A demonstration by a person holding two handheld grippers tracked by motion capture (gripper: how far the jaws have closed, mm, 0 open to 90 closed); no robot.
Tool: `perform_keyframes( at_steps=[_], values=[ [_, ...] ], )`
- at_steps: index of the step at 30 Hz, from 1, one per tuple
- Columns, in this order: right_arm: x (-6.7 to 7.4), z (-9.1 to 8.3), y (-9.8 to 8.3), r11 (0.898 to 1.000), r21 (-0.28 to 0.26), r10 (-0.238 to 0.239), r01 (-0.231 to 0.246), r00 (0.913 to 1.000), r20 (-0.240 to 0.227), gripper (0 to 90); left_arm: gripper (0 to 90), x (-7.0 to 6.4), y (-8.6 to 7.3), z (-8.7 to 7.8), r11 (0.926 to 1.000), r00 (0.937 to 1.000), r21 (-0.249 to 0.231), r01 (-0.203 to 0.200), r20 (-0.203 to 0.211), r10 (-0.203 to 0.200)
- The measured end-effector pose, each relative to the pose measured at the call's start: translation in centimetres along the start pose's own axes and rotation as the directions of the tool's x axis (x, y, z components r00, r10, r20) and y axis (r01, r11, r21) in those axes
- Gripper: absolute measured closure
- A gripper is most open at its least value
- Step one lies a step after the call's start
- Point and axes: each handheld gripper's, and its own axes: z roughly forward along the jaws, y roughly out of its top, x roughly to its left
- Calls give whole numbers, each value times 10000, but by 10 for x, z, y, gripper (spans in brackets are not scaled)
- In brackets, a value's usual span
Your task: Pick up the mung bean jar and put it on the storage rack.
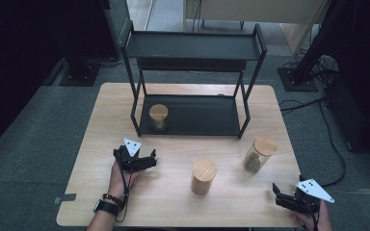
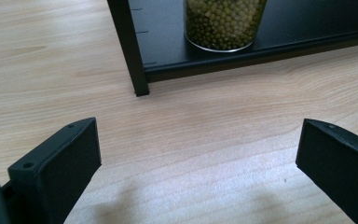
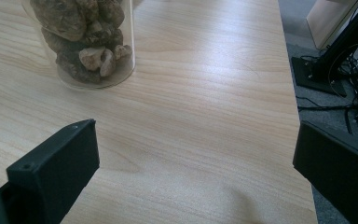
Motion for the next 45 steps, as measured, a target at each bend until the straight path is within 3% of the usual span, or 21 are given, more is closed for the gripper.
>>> perform_keyframes(
  at_steps=[45],
  values=[
    [0, 0, 0, 10000, 23, -32, 31, 10000, 72, 0, 0, 24, -22, -31, 9999, 9999, 122, 31, -137, -29]
  ],
)
